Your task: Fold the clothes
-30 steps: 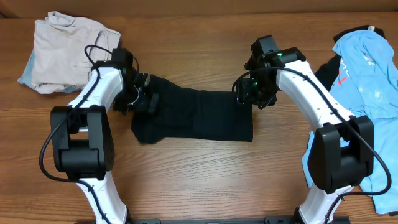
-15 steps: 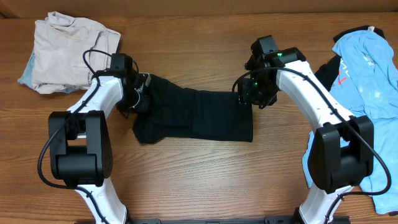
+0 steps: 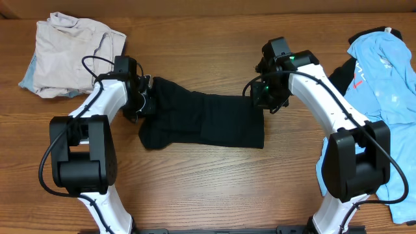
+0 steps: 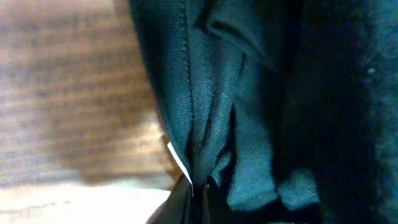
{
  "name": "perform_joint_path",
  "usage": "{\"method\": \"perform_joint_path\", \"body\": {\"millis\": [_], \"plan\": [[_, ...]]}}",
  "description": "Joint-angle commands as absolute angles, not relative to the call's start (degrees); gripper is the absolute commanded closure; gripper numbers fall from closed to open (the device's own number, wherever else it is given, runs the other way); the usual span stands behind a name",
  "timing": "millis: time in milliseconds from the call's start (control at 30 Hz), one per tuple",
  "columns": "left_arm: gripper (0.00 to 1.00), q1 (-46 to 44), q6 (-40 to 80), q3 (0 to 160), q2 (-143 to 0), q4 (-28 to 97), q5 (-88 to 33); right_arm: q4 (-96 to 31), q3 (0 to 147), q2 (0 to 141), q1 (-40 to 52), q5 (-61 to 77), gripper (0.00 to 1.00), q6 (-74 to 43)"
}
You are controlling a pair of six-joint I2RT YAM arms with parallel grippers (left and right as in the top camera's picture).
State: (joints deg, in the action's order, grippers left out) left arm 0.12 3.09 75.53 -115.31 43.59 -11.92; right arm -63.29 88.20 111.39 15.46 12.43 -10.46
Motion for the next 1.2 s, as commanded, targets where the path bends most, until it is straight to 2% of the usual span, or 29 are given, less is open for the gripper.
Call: {"method": "perform_joint_path", "body": {"millis": [0, 233, 433, 667, 967, 1167], "plan": [[0.96, 0.7, 4.2, 78.2, -116.9, 46.9, -9.9, -61.2, 85.4, 110.5, 15.7, 15.9, 0.96, -10.4], [0.96, 0.3, 3.9, 89.3, -114.9, 58.7, -9.8, -51.2, 76.1, 111.0, 15.7, 19.4, 0.96, -11.0], [0.96, -0.2, 3.8, 95.1, -112.6, 63.2, -9.7, -44.3, 70.1, 112.4, 15.7, 19.2, 0.96, -13.7], [0.96, -3.4, 2.3, 99.9, -109.0, 68.8, -9.7, -43.8, 69.4, 115.0, 15.7, 19.2, 0.96, -13.7], [0.96, -16.7, 2.7, 100.6, -107.6, 67.9, -9.7, -43.9, 69.4, 115.0, 15.7, 19.2, 0.96, -13.7], [0.96, -27.0, 7.9, 100.5, -108.2, 62.7, -9.7, -44.0, 69.4, 115.0, 15.7, 19.2, 0.96, -13.7]]}}
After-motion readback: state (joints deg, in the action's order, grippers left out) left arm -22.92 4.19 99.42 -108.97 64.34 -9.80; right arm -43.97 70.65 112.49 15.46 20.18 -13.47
